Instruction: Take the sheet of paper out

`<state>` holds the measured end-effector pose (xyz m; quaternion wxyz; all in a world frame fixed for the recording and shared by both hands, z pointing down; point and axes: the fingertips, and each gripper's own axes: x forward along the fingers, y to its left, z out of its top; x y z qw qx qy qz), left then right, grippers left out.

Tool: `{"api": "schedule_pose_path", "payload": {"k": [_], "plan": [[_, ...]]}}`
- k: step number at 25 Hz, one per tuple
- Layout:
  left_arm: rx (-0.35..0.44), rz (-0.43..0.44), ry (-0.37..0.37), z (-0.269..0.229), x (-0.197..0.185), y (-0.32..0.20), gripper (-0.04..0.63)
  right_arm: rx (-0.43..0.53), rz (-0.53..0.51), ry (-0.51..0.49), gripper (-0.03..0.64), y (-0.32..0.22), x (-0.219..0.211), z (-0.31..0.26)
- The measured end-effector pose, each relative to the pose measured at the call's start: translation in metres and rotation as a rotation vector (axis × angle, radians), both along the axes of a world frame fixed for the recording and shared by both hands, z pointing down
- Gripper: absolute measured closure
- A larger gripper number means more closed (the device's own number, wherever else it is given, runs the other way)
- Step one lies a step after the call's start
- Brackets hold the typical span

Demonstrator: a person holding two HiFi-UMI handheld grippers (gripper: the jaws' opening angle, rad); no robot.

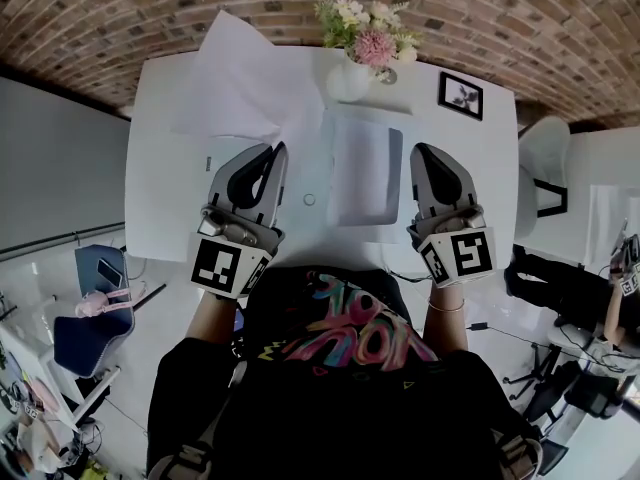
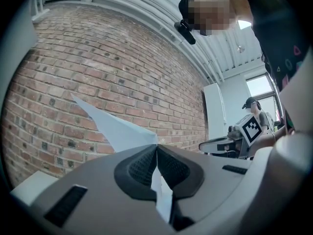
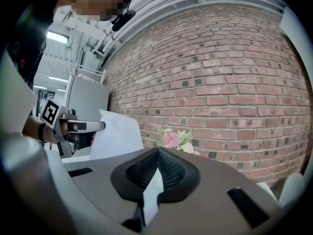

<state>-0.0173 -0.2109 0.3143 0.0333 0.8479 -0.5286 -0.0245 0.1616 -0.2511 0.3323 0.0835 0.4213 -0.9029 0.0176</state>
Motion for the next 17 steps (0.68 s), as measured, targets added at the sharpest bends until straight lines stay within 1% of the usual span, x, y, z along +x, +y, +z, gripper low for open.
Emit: {"api": "schedule_pose_path", "payload": {"k": [4, 17], "plan": [[0.013, 0.008, -0.002, -0.0011, 0.0021, -0.0007, 0.572, 0.0, -0.001, 0.001, 0.598, -0.0005, 0.0006, -0.0003], [-0.004, 0.016, -0.008, 0.0055, 0.0046, -0.001, 0.572, 0.011, 0.004, -0.007, 0.598, 0.0018, 0.0033, -0.0012]]}}
